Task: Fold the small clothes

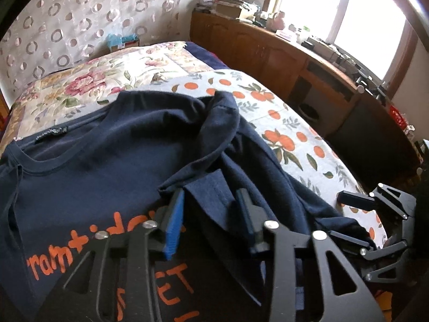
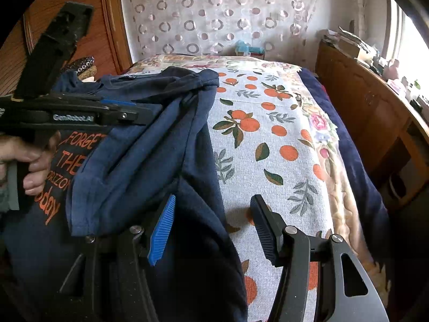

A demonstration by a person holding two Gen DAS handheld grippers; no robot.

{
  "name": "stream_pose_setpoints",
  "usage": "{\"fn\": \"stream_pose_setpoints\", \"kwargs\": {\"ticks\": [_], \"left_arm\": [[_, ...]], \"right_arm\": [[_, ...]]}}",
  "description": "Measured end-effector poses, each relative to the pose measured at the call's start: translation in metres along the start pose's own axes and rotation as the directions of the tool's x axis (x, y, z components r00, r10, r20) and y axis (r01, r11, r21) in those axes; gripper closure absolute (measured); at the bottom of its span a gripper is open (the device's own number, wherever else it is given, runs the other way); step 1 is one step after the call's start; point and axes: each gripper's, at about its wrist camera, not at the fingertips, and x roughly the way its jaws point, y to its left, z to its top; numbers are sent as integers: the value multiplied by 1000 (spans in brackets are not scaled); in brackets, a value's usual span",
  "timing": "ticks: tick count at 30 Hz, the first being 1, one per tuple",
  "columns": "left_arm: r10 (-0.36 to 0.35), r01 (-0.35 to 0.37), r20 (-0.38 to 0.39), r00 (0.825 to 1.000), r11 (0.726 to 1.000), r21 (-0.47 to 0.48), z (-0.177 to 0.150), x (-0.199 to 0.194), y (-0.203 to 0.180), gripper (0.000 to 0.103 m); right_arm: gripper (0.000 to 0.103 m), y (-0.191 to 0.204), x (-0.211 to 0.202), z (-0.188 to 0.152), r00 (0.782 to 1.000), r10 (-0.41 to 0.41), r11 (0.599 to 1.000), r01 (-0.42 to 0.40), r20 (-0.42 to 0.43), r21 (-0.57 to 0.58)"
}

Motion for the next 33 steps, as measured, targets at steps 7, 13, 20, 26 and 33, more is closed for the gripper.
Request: {"fn": "stream_pose_setpoints", "kwargs": {"ticks": [7, 13, 20, 26, 33], "left_arm": [[27, -29, 59, 998, 999, 37, -6, -20, 0, 97], [72, -63, 148, 986, 996, -65, -17, -70, 32, 97], [26, -15, 76, 997, 989, -147, -39, -77, 70, 96], [75, -68, 62, 995, 992, -107, -52, -83, 72, 65], [165, -162, 85, 983, 986, -33, -60, -105, 75, 46]], "right_arm": [[44, 0, 1, 0, 1000, 3, 1000, -3, 0, 3], [44, -1, 1, 0, 1000, 3, 1000, -2, 0, 2], [44, -1, 2, 0, 1000, 3, 1000, -3, 0, 1], [44, -1, 2, 0, 1000, 3, 1000, -3, 0, 1], [44, -1, 2, 0, 1000, 3, 1000, -3, -1, 1]]}}
